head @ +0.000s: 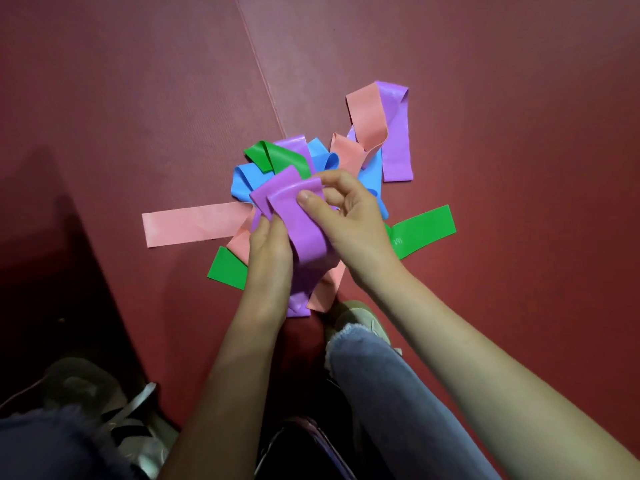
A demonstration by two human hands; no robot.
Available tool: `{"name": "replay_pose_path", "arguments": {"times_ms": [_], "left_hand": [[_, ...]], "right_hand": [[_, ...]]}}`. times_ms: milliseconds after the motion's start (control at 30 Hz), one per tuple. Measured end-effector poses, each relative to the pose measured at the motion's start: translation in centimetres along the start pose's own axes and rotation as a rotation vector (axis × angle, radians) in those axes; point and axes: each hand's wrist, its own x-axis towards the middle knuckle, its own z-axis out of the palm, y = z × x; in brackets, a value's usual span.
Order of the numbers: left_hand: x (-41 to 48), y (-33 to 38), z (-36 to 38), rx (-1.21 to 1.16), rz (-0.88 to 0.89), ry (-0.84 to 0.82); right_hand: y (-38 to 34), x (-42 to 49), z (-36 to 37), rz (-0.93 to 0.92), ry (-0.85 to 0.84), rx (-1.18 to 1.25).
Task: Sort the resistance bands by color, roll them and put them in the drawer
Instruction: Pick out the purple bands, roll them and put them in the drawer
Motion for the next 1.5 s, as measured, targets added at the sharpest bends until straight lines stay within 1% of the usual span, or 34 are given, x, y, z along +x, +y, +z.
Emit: {"name": "replay_pose_path", "arguments": {"times_ms": [33, 100, 167, 233, 300, 400, 467, 633, 767, 900, 1033, 1133, 1200, 1267, 1333, 1367, 1433, 1500], "left_hand": [[0.1, -0.1, 0.0, 0.004, -0.013, 0.024], [-0.1, 0.1, 0.2, -0.005, -0.071, 0.018], [-0.3, 0.1, 0.2, -0.160, -0.156, 0.006], [-0.6, 0.1, 0.3, -0.303, -0.176, -0.039], [-0.7, 0.1, 0.3, -0.301, -0.130, -0.086], [-0.7, 0.1, 0.2, -0.148, -0.004, -0.076], [-0.9, 0.3, 0.3, -0.120, 0.020, -0.086], [-0.9, 0.6, 0.6, -0.146, 0.056, -0.063], [-0.5, 0.8, 1.1, -0.173, 0.098, 0.005], [-0.3, 0.7, 0.9, -0.185, 0.087, 0.047], [0.5, 1.3, -0.5, -0.232, 0.064, 0.145], [1.5, 2.2, -1.6, -0.274, 0.086, 0.171], [1.6, 2.2, -1.9, -0.251, 0.120, 0.175], [1.3, 2.1, -1.8, -0.210, 0.144, 0.182], [1.1, 1.6, -1.6, -0.182, 0.148, 0.165], [1.0, 1.5, -1.5, -0.179, 0.144, 0.158], [1.2, 0.9, -1.4, -0.160, 0.126, 0.145], [1.2, 0.4, -1.5, -0.156, 0.092, 0.147]], "right_hand": [[0.1, 0.0, 0.2, -0.027, 0.022, -0.041], [-0.1, 0.1, 0.6, -0.065, 0.035, -0.092], [-0.1, 0.3, 0.8, -0.082, 0.034, -0.125], [-0.1, 0.4, 0.9, -0.093, 0.035, -0.176], [0.0, 0.3, 0.9, -0.129, 0.041, -0.204], [-0.1, 0.1, 0.8, -0.154, 0.070, -0.224], [-0.2, 0.1, 0.7, -0.165, 0.085, -0.252], [-0.4, 0.2, 0.6, -0.182, 0.123, -0.150], [-0.6, 0.0, 0.7, -0.198, 0.153, -0.126], [-1.4, 0.4, 0.4, -0.097, 0.089, -0.126], [-0.6, 0.3, -0.8, 0.006, 0.055, -0.092], [1.8, 0.0, -1.4, 0.145, -0.061, -0.147], [3.6, -0.1, -1.5, 0.234, -0.144, -0.217], [4.7, -0.3, -1.6, 0.287, -0.246, -0.285], [4.8, -0.5, -1.6, 0.361, -0.344, -0.232], [4.6, -0.6, -1.5, 0.386, -0.365, -0.204], [4.4, -0.2, -1.5, 0.362, -0.320, -0.194], [4.8, 0.7, -1.9, 0.287, -0.181, -0.239]]}}
